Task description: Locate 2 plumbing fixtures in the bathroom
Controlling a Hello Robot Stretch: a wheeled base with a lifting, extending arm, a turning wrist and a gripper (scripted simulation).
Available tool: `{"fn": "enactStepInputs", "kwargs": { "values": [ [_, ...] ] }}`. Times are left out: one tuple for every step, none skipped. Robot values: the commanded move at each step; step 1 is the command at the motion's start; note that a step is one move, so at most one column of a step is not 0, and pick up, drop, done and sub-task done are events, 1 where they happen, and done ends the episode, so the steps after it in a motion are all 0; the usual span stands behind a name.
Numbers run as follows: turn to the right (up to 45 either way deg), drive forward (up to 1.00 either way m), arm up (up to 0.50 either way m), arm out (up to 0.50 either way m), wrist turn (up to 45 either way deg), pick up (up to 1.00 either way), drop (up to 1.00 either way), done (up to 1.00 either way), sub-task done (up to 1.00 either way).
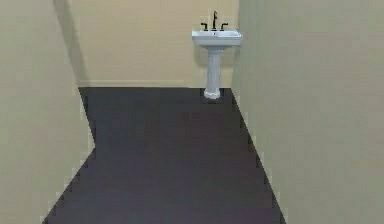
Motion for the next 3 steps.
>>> {"fn": "enactStepInputs", "kwargs": {
  "values": [
    [0.0, 1.00, 0.00, 0.00, 0.0, 0.00, 0.00, 0.00, 0.00],
    [3.0, 0.00, 0.00, 0.00, 0.0, 0.00, 0.00, 0.00, 0.00],
    [0.0, 1.00, 0.00, 0.00, 0.0, 0.00, 0.00, 0.00, 0.00]
  ]
}}
